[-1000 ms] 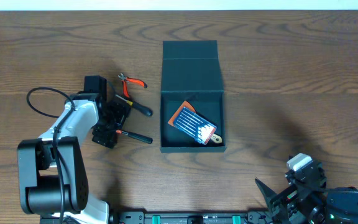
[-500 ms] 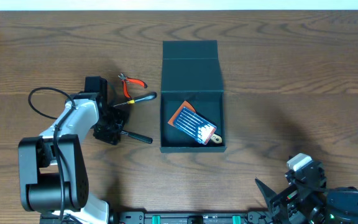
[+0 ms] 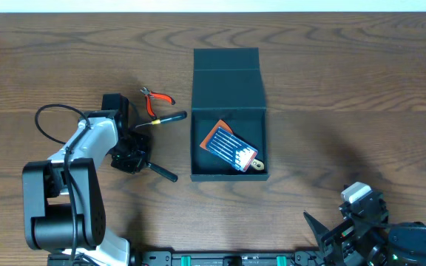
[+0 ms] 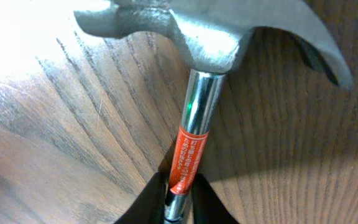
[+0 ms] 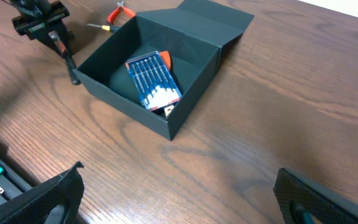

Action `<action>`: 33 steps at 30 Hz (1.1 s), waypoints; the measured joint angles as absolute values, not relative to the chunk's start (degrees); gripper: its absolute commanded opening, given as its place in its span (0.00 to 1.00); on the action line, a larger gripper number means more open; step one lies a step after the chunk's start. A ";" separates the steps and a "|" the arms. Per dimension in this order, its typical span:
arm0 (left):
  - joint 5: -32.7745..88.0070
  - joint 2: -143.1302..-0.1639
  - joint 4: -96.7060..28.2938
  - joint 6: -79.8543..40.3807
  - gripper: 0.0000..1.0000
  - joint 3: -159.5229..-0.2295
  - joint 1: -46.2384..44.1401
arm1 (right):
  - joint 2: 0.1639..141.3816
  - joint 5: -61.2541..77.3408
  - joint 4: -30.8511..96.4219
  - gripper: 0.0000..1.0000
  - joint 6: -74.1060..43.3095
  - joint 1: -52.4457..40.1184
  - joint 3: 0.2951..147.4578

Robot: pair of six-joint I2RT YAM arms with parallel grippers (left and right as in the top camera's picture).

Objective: Pack container
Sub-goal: 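Carry the hammer with the left gripper and lower it into the box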

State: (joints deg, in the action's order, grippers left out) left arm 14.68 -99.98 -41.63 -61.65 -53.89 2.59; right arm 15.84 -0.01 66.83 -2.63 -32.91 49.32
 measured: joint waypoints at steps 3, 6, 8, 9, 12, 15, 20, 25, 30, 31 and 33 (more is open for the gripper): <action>14.68 -99.98 -41.63 -61.60 0.06 -53.89 2.59 | 15.84 -0.01 66.83 0.99 -2.63 -32.91 49.32; 14.70 -99.98 -41.41 -61.69 0.06 -53.89 2.59 | 15.84 -0.01 66.83 0.99 -2.63 -32.91 49.32; 14.74 -99.98 -40.91 -61.69 0.06 -53.89 2.59 | 15.84 -0.01 66.85 0.99 -2.63 -32.91 49.32; 14.85 -99.98 -40.47 -61.69 0.06 -53.89 2.59 | 15.84 -0.01 66.83 0.99 -2.63 -32.91 49.32; 14.92 -99.85 -40.01 -61.69 0.06 -53.89 2.59 | 15.84 -0.01 66.83 0.99 -2.63 -32.91 49.32; 14.87 -99.46 -39.64 -61.69 0.06 -53.89 2.59 | 15.84 -0.01 66.83 0.99 -2.63 -32.91 49.32; 14.87 -94.13 -39.62 -61.71 0.06 -53.87 2.59 | 15.84 -0.01 66.83 0.99 -2.63 -32.91 49.32; 14.87 -84.97 -39.59 -61.71 0.06 -53.87 2.55 | 15.84 -0.01 66.83 0.99 -2.63 -32.91 49.32; 14.85 -78.28 -39.62 -62.67 0.06 -53.89 1.15 | 15.84 -0.01 66.83 0.99 -2.63 -32.91 49.32; 14.87 -77.45 -39.62 -63.09 0.06 -53.89 0.49 | 15.84 -0.01 66.85 0.99 -2.63 -32.91 49.32; 14.79 -76.51 -39.68 -63.48 0.06 -54.26 -1.67 | 15.84 -0.01 66.83 0.99 -2.63 -32.91 49.32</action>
